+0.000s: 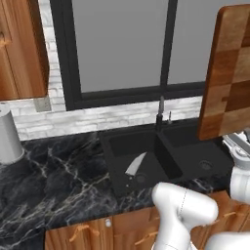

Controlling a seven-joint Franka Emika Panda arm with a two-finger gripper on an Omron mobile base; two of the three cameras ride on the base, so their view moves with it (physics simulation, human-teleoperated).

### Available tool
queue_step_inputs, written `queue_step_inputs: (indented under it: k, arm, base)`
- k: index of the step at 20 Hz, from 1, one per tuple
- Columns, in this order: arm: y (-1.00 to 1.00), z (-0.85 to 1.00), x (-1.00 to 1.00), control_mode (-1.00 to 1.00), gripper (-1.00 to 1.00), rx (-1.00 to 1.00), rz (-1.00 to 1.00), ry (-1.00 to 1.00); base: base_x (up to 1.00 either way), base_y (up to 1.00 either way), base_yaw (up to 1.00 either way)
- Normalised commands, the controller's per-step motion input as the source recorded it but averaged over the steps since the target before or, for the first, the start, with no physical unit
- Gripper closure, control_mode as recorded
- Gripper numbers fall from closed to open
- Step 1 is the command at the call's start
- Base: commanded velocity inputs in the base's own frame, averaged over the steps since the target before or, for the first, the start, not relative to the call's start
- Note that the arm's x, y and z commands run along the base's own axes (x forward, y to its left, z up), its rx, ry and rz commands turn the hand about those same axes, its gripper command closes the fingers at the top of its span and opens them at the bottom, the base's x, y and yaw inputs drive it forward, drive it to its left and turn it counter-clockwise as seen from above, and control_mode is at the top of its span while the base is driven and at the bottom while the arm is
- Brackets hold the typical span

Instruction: Move the cutting board and knife to the sink. Then move spray from the cabinet to the counter.

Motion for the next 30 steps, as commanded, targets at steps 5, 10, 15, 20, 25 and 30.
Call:
queue_step_inputs:
  k: [5, 10, 15, 20, 25, 30]
  arm:
    - [0.0, 0.0, 0.0, 1.0, 1.0, 0.0, 0.0, 0.0]
    - [0.0, 0.0, 0.0, 1.0, 1.0, 0.0, 0.0, 0.0]
    - [0.0, 0.0, 0.0, 1.0, 1.0, 0.0, 0.0, 0.0]
    - [0.0, 0.0, 0.0, 1.0, 1.0, 0.0, 0.0, 0.0]
    - [0.0, -0.09, 0.0, -1.0, 1.0, 0.04, -0.01, 0.07]
    - [0.0, -0.13, -0.13, -1.0, 1.0, 0.1, -0.03, 0.2]
  base:
    - [0.17, -0.05, 0.24]
    - [0.27, 0.0, 0.28]
    - [0.3, 0.0, 0.2]
    - [0.23, 0.01, 0.03]
    - [0.06, 0.01, 0.0]
    - [0.0, 0.0, 0.0]
